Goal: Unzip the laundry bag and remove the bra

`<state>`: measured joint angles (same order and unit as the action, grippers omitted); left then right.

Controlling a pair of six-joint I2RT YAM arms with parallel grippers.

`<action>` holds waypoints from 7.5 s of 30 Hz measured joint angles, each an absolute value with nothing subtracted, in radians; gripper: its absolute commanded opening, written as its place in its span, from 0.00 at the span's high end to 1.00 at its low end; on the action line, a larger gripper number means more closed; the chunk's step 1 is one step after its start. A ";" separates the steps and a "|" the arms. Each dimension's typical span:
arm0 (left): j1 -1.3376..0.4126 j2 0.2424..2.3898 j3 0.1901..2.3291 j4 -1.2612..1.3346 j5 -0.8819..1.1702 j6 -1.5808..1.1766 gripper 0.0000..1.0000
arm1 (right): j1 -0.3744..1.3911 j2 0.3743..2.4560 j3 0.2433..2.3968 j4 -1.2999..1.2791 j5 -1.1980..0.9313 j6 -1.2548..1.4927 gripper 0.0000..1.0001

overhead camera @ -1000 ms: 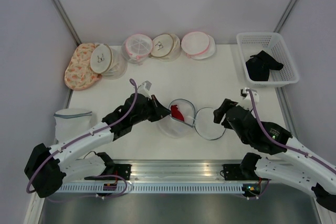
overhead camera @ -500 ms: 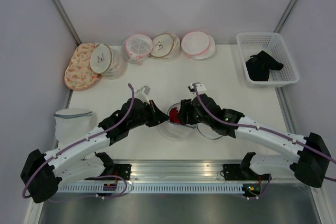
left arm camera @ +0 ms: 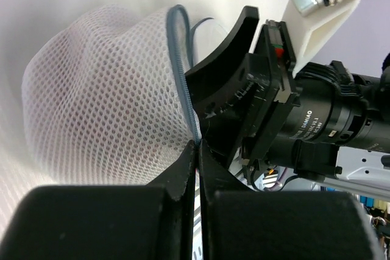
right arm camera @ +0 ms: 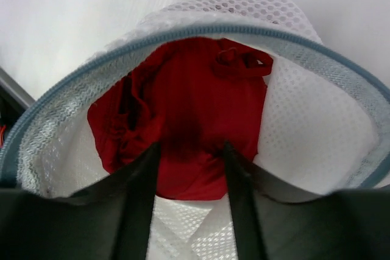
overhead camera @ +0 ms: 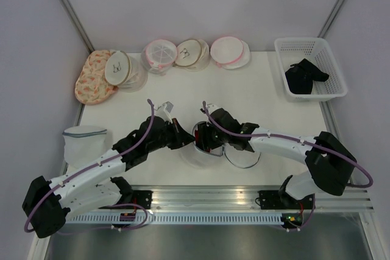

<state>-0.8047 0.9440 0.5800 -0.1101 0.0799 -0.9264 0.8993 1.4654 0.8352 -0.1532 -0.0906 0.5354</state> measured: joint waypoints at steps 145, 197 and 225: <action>-0.805 0.385 0.337 -0.465 -0.165 -1.119 0.98 | 0.769 0.701 0.394 -0.509 0.256 1.033 0.07; -0.805 0.212 0.426 -0.594 -0.209 -1.118 0.00 | 0.998 1.346 1.177 -0.645 0.680 0.439 0.99; -0.805 0.160 0.475 -0.711 -0.292 -1.137 0.00 | 1.337 1.515 1.228 -0.476 0.742 -0.024 0.23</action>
